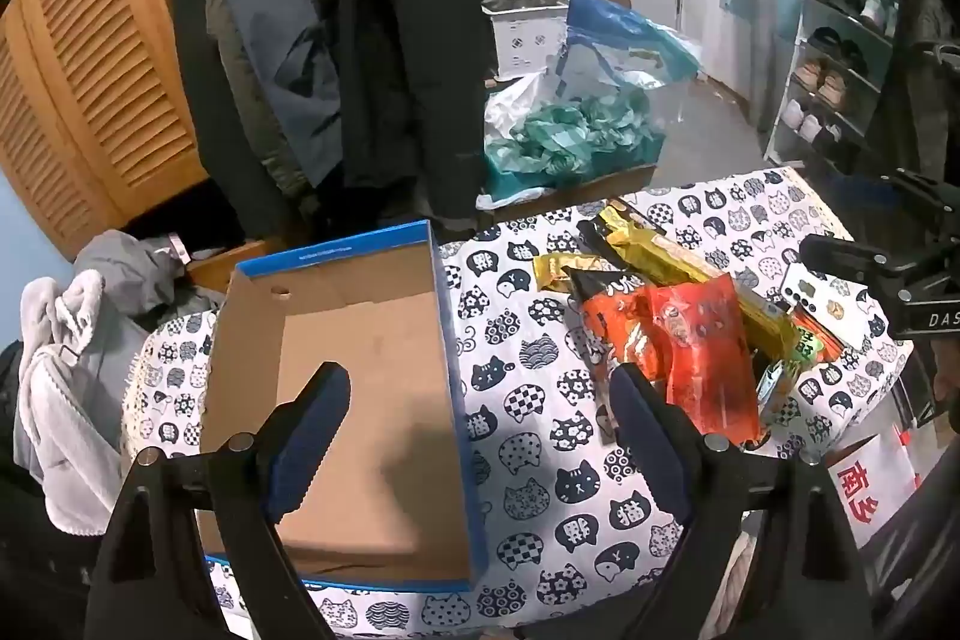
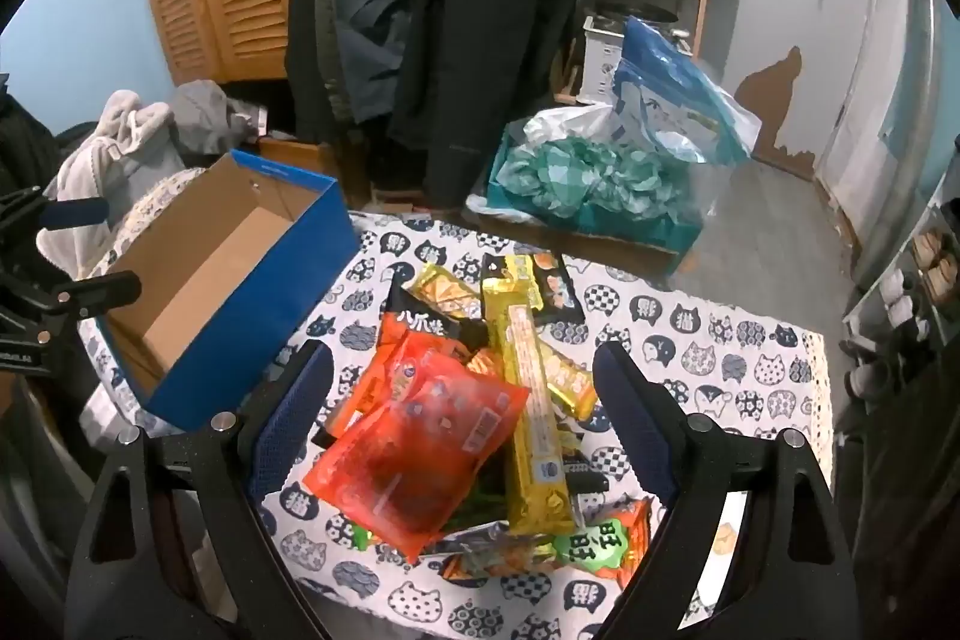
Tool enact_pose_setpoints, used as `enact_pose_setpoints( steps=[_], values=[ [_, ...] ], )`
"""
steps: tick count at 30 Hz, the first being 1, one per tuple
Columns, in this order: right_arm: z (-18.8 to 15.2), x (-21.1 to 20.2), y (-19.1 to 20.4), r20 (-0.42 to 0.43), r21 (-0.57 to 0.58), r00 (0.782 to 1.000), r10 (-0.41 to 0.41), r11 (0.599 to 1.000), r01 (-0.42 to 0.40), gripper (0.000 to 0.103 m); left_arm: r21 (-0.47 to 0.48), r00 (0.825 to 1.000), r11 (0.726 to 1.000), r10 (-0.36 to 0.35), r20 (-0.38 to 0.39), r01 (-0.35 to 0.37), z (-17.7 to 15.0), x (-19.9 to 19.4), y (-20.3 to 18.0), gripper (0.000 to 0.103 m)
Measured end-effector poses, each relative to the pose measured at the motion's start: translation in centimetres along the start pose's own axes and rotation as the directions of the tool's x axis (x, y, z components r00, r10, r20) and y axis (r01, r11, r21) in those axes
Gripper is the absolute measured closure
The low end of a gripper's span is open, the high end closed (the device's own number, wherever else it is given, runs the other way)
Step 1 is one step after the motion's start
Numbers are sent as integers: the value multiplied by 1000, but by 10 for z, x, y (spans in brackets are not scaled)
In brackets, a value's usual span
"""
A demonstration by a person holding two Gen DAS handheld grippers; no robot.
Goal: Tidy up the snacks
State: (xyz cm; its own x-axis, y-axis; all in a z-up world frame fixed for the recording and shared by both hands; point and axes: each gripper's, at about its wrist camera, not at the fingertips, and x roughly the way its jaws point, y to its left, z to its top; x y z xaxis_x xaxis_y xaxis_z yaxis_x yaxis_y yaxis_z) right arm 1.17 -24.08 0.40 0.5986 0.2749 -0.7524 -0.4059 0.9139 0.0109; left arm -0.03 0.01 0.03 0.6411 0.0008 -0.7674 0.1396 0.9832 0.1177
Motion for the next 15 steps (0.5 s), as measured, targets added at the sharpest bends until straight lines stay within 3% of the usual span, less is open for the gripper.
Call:
enact_pose_setpoints(
  steps=[15],
  values=[
    [-3,2,-4,-14,11,1000,3,1000,-2,16,2,1000,1000,-12,2,12,-8,1,-9,13]
  ],
)
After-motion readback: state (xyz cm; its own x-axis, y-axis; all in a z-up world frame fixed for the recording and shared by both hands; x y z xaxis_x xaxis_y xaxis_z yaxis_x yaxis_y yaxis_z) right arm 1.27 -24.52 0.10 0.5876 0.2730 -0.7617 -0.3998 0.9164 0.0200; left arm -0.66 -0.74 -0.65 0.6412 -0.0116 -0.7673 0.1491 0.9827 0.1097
